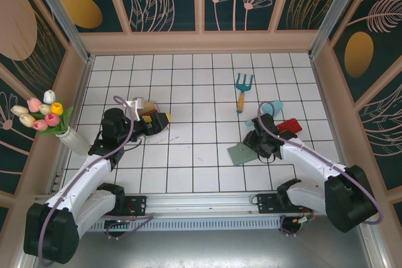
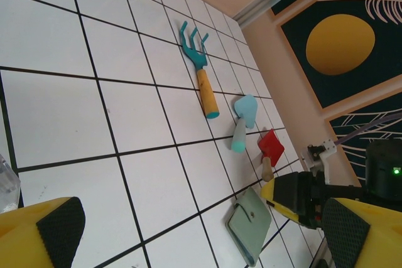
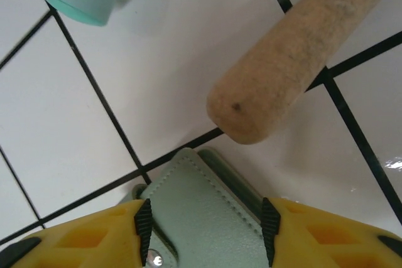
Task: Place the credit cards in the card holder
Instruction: Rotate the card holder at the bottom-center of the table, then pick up the card holder at the bottom-center of the table.
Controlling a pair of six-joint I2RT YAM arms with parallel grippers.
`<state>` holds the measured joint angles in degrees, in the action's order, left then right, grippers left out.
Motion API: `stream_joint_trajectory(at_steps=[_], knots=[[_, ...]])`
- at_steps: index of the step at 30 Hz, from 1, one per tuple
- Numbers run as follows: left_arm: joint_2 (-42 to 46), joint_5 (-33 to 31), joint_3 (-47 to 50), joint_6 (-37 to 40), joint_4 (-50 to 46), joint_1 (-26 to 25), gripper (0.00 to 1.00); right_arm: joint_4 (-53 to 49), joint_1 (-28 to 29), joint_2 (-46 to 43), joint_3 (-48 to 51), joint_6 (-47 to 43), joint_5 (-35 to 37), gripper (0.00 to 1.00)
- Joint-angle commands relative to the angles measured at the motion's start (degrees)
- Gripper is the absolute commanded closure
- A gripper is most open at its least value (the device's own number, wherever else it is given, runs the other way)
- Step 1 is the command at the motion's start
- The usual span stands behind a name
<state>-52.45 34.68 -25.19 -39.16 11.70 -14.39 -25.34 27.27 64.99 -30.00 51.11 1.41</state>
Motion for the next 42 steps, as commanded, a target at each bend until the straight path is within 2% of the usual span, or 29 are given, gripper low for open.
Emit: stream_joint_trajectory(at_steps=[1, 4, 7, 14, 19, 23, 26, 27, 29, 30, 35, 38, 42], knots=[[0.2, 1.1, -0.3, 0.2, -0.2, -0.4, 0.01, 1.0, 0.7, 1.8, 1.6, -0.6, -0.3, 0.45], [-0.2, 1.8, -0.6, 0.3, -0.6, -0.4, 0.01, 3.0, 1.0, 3.5, 1.9, -0.8, -2.6, 0.46], [-0.1, 1.8, -0.8, 0.6, -1.7, -0.5, 0.01, 3.0, 4.7, 3.2, 1.8, 3.1, -1.9, 0.46], [0.5, 1.3, -0.4, -0.2, -2.9, -0.5, 0.01, 9.3, 16.1, -0.7, 6.1, 21.1, -5.9, 0.45], [0.2, 1.0, -0.6, 0.2, -4.7, -0.5, 0.01, 11.5, 25.1, 0.8, 4.2, 26.5, -6.0, 0.43], [-0.1, 0.3, -0.7, 0.1, -6.1, -0.5, 0.01, 12.2, 30.5, 5.2, -0.1, 25.4, -6.4, 0.43], [0.0, 0.3, -0.2, -0.4, -5.7, -0.5, 0.01, 16.8, 32.3, 10.0, -4.1, 18.3, -9.0, 0.43], [-0.1, 0.2, -0.2, -0.4, -5.7, -0.5, 0.01, 15.6, 32.6, 11.5, -6.7, 15.2, -9.2, 0.43], [-0.1, 0.7, -0.5, -0.1, -6.8, -0.5, 0.01, 5.6, 34.2, 12.7, -12.8, 12.1, -1.3, 0.43], [-0.1, 1.0, -0.4, 0.1, -7.3, -0.5, 0.01, 1.6, 34.2, 12.9, -14.7, 10.5, 2.1, 0.43], [-0.6, 2.4, 0.9, -1.0, -6.7, -0.6, 0.02, -3.6, 29.2, 13.2, -15.6, 4.6, 4.2, 0.46], [-2.5, 2.6, 1.0, -2.6, -4.9, -2.4, 0.09, 0.3, 24.6, 12.8, -13.5, 3.3, 2.1, 0.49], [-7.5, 0.7, -1.3, -2.9, -4.6, -8.7, 0.17, 6.3, 20.3, 12.6, -9.9, 2.9, -2.3, 0.56]])
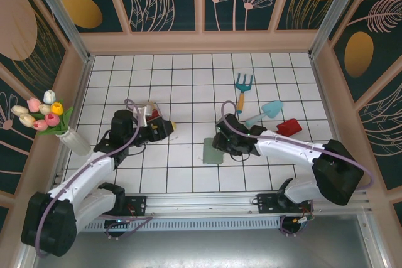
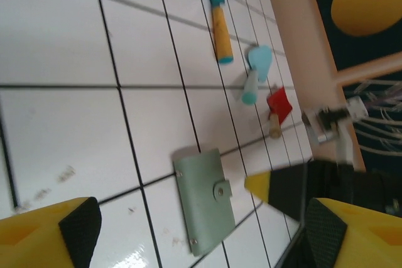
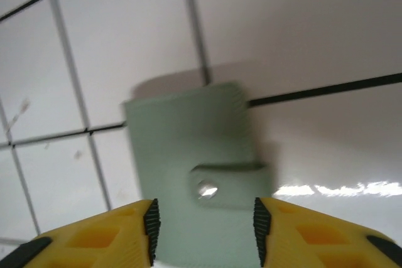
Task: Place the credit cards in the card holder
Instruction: Pick up the card holder at the bottom-center of the table.
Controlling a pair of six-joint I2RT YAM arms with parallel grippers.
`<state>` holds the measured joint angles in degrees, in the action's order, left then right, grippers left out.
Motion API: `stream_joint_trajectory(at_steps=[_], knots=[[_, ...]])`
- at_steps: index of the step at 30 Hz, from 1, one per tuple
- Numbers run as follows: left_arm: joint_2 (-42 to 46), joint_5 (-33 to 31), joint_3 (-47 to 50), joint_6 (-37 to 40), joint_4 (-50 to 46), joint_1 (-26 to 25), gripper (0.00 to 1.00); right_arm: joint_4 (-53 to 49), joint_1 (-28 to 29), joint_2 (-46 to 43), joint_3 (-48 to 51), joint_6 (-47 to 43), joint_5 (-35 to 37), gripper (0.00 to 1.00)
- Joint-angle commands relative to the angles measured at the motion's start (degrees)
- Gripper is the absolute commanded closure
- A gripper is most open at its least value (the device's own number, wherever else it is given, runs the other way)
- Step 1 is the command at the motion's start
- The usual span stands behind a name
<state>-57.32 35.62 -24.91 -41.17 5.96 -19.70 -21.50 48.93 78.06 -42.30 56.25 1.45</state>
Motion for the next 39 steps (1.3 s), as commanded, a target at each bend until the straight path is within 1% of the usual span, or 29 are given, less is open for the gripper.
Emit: stream_joint_trajectory(at_steps=[1, 4, 5, 6, 7, 9, 10, 17, 23, 27, 32, 33, 36, 39], knots=[[-4.1, -1.1, -2.0, -1.3, 1.6, -4.9, 0.19, 3.5, -1.9, -0.4, 3.2, -2.3, -3.7, 0.59], [-9.3, -3.0, -3.3, -3.1, 5.0, -10.4, 0.23, 5.9, -2.3, -0.3, 5.2, -2.2, -5.3, 0.64], [-11.3, -4.1, -3.9, -3.9, 5.9, -12.2, 0.24, 7.1, -2.5, -0.2, 6.0, -2.8, -6.2, 0.74], [-13.1, -5.4, -4.5, -4.9, 6.4, -13.4, 0.25, 7.5, -2.6, -0.1, 6.2, -3.0, -6.7, 0.8], [-15.2, -6.2, -5.0, -5.7, 7.3, -14.5, 0.27, 7.5, -2.6, 0.0, 6.2, -3.0, -6.7, 0.82], [-19.2, -6.7, -6.3, -6.7, 8.5, -16.6, 0.29, 7.3, -2.7, 0.1, 6.5, -3.2, -6.4, 0.78], [-21.0, -7.0, -7.0, -7.1, 8.9, -17.4, 0.3, 7.4, -2.7, 0.3, 6.8, -3.8, -6.8, 0.78], [-30.3, -7.5, -10.1, -9.4, 11.5, -21.1, 0.37, 8.6, -3.1, 3.3, 8.0, -5.0, -7.9, 0.81], [-35.1, -8.0, -11.2, -11.1, 13.2, -22.3, 0.43, 8.3, -3.4, 5.8, 8.7, -5.1, -8.0, 0.83], [-37.5, -8.2, -11.9, -11.0, 13.1, -22.5, 0.44, 8.8, -3.6, 6.3, 9.3, -5.1, -8.3, 0.84], [-39.7, -6.2, -12.8, -11.7, 15.1, -22.8, 0.5, 9.5, -3.6, 7.3, 9.4, -4.8, -8.9, 0.84], [-40.1, -5.8, -13.0, -11.8, 15.6, -22.8, 0.53, 9.5, -3.6, 7.3, 9.4, -4.6, -8.8, 0.84], [-39.8, -5.7, -13.1, -12.6, 16.6, -22.9, 0.68, 9.5, -3.6, 7.0, 9.2, -4.3, -8.4, 0.84], [-38.6, -6.4, -12.5, -13.1, 17.1, -23.0, 0.8, 9.1, -3.6, 6.6, 8.5, -4.1, -7.9, 0.83]])
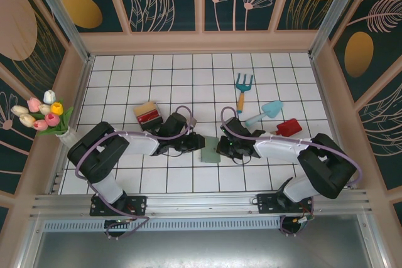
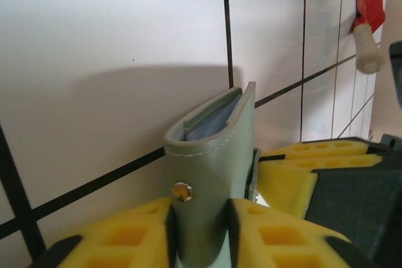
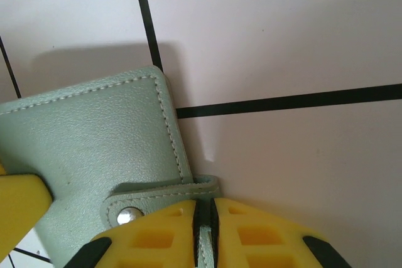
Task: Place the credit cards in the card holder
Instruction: Pick up the card holder at the bottom-center of the table.
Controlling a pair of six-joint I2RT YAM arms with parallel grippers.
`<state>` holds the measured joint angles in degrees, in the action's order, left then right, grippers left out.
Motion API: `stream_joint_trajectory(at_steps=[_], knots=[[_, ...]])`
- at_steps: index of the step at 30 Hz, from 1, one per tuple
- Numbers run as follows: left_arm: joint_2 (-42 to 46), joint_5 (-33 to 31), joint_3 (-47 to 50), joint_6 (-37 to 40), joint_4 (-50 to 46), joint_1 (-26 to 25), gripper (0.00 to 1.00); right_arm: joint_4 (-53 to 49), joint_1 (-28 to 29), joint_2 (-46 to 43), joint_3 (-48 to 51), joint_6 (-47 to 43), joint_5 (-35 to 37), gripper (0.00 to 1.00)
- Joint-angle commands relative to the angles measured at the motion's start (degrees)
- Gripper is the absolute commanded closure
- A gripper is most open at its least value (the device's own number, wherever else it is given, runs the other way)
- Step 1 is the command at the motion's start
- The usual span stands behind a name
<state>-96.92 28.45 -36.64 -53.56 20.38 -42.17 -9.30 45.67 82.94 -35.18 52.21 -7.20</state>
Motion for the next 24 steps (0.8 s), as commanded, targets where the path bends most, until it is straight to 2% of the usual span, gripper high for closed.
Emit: stream_joint_trajectory(at_steps=[1, 6, 14, 20, 24], knots=[[1.6, 0.5, -0.4, -1.0, 3.0, -0.5, 0.84, -3.3, -0.3, 1.5, 1.2, 0.1, 1.1, 0.83], [3.1, 0.8, 1.4, -1.8, 5.9, -0.5, 1.0, -5.0, 0.1, 0.4, -1.0, 0.2, 3.4, 0.82], [3.2, 1.1, 1.7, -2.9, 7.0, -0.5, 1.0, -10.7, 0.8, -4.3, -5.4, -0.7, 11.9, 0.73], [3.9, -0.8, 1.2, -2.1, 4.9, -0.5, 1.0, -10.7, 2.8, -5.4, -8.0, -3.7, 10.7, 0.66], [4.2, -1.0, 1.0, -1.9, 4.6, -0.5, 1.0, -8.3, 3.9, -2.9, -8.7, -4.3, 8.3, 0.65]])
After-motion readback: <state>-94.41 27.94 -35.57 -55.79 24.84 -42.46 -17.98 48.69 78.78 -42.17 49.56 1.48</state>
